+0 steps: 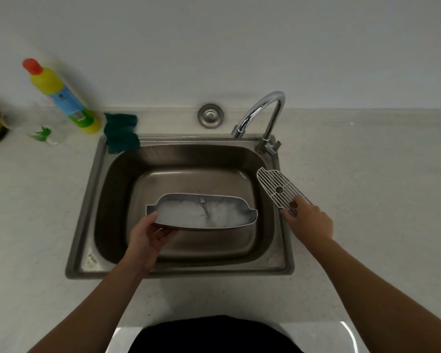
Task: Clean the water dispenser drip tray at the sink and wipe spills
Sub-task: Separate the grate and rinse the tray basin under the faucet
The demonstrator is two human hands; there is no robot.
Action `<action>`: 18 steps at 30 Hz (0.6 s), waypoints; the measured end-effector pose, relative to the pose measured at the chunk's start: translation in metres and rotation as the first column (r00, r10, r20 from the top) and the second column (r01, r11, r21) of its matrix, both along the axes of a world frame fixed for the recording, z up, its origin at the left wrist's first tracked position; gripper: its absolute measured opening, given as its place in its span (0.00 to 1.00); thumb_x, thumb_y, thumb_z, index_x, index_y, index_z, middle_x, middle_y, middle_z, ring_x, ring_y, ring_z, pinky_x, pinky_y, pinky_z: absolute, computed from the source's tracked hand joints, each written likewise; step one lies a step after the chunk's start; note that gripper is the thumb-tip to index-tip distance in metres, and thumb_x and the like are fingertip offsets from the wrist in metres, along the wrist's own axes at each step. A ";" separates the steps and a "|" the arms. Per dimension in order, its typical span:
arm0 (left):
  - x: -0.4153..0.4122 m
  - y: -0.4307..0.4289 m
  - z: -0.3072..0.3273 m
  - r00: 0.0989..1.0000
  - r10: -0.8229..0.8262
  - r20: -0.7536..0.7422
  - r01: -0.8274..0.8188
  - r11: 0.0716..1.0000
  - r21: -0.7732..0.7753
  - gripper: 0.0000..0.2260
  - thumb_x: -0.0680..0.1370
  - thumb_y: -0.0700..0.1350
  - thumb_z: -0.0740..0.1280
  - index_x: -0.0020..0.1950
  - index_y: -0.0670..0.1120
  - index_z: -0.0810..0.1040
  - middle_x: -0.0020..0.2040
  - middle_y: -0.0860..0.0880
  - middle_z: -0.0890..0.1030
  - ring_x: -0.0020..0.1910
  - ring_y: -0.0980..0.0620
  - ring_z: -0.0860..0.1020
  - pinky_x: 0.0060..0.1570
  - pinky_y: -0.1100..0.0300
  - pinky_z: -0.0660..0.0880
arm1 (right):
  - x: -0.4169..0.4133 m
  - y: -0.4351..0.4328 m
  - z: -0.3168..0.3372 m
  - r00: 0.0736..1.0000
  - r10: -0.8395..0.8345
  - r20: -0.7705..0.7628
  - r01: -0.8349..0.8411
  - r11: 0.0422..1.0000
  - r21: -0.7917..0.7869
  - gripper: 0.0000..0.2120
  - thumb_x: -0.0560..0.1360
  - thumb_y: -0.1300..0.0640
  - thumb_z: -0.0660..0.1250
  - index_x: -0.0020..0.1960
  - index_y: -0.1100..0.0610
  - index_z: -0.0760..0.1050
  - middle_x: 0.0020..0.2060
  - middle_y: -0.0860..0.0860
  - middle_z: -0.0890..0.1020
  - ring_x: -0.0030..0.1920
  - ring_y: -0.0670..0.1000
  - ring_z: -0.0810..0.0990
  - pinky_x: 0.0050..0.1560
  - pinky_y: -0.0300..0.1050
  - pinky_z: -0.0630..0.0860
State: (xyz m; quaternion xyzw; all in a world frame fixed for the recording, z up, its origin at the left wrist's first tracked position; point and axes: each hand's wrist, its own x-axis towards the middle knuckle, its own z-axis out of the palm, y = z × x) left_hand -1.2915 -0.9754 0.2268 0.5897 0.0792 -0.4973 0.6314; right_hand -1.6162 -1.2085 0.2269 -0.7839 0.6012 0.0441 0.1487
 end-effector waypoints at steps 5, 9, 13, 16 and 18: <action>0.003 0.003 0.008 1.000 0.011 0.027 -0.010 0.999 -0.033 0.12 0.83 0.48 0.65 0.62 0.45 0.80 0.58 0.40 0.83 0.60 0.38 0.82 0.51 0.48 0.85 | 0.003 0.006 0.011 0.996 -0.044 0.077 0.042 0.999 0.023 0.16 0.78 0.38 0.66 0.57 0.46 0.68 0.40 0.46 0.80 0.37 0.50 0.80 0.41 0.50 0.80; 0.017 0.002 0.014 0.996 0.023 0.084 -0.017 0.998 -0.066 0.13 0.82 0.49 0.65 0.63 0.45 0.80 0.59 0.39 0.83 0.60 0.39 0.83 0.53 0.47 0.84 | 0.015 0.021 0.026 0.966 -0.065 0.250 0.071 0.997 -0.013 0.14 0.80 0.42 0.67 0.61 0.47 0.71 0.32 0.45 0.78 0.31 0.46 0.77 0.31 0.41 0.70; 0.037 -0.002 0.023 0.983 0.031 0.183 -0.018 0.997 -0.075 0.15 0.81 0.50 0.67 0.64 0.45 0.80 0.61 0.39 0.82 0.60 0.39 0.84 0.52 0.47 0.83 | 0.031 0.040 0.031 0.901 -0.120 0.416 0.086 0.991 0.100 0.06 0.80 0.48 0.69 0.51 0.48 0.74 0.29 0.47 0.78 0.27 0.43 0.76 0.30 0.37 0.70; 0.053 -0.005 0.032 0.971 0.039 0.238 -0.019 0.996 -0.087 0.22 0.74 0.54 0.73 0.65 0.45 0.80 0.61 0.39 0.83 0.59 0.40 0.84 0.52 0.47 0.84 | 0.042 0.052 0.029 0.892 -0.142 0.430 0.065 0.980 0.190 0.04 0.80 0.48 0.69 0.49 0.46 0.75 0.33 0.45 0.81 0.32 0.43 0.80 0.34 0.35 0.73; 0.061 -0.007 0.037 0.963 0.028 0.269 -0.005 0.996 -0.087 0.22 0.73 0.54 0.74 0.64 0.46 0.80 0.60 0.39 0.84 0.59 0.40 0.85 0.53 0.47 0.84 | 0.047 0.058 0.026 0.894 -0.127 0.430 0.030 0.973 0.227 0.02 0.80 0.50 0.69 0.49 0.46 0.77 0.34 0.45 0.81 0.33 0.43 0.81 0.35 0.36 0.74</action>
